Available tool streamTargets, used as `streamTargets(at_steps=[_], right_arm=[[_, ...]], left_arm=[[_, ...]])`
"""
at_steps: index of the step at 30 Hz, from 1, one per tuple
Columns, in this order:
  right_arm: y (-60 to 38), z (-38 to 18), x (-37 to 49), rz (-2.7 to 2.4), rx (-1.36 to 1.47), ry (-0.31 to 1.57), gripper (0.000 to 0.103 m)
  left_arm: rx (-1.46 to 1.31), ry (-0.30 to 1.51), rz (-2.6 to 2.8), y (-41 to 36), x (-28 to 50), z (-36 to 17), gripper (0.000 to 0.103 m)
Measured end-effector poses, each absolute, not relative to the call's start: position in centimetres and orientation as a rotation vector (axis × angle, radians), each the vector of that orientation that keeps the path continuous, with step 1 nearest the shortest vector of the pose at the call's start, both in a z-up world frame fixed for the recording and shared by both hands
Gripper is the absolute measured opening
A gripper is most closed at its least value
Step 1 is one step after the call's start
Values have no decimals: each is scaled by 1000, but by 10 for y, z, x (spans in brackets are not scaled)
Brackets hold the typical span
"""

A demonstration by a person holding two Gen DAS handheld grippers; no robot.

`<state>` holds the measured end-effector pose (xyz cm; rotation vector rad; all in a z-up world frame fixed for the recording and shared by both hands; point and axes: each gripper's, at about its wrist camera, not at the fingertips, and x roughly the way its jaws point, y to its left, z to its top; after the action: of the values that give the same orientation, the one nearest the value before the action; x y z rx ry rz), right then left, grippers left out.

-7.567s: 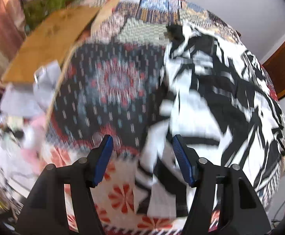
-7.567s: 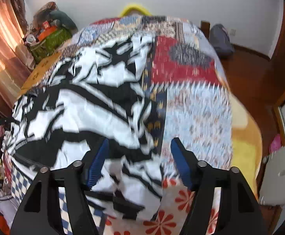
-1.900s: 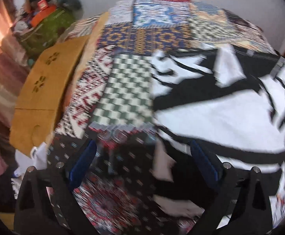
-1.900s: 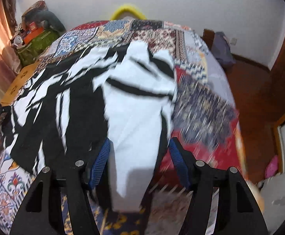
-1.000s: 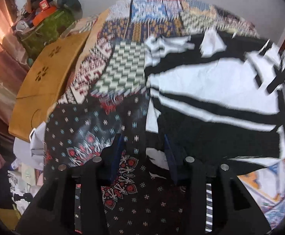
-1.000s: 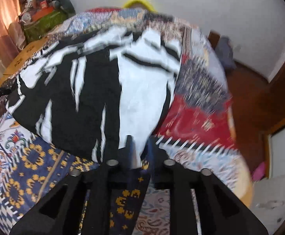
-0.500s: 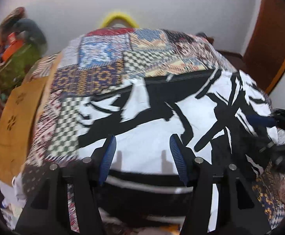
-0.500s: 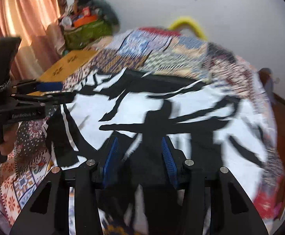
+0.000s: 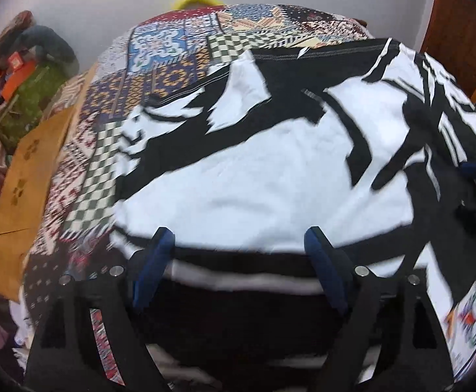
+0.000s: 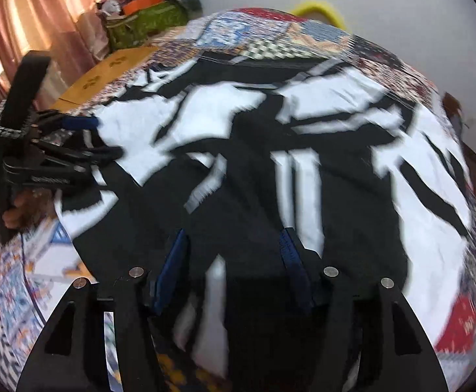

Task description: Fold small clothes

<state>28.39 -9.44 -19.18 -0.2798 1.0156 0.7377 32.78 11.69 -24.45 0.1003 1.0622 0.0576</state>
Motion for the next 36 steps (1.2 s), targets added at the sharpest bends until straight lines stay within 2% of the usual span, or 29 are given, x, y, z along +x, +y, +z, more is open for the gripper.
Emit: streamTargets(at_steps=[14, 18, 21, 24, 30, 36], right_arm=[[-153, -192, 264, 619, -212, 1059, 56], [-155, -181, 264, 601, -184, 1067, 56], [-146, -162, 264, 618, -154, 1004, 57], [-126, -150, 266, 641, -161, 954, 62], [-78, -175, 271, 683, -274, 976, 62], [-72, -195, 268, 697, -281, 1033, 62]], left_arm=[[-63, 1106, 196, 176, 265, -241, 85], [-211, 1119, 194, 191, 251, -230, 84], [-366, 1124, 170, 199, 241, -224, 84], [-471, 1143, 129, 196, 233, -226, 84], [-619, 1206, 5, 180, 227, -242, 84], [-692, 1190, -15, 180, 241, -251, 84]])
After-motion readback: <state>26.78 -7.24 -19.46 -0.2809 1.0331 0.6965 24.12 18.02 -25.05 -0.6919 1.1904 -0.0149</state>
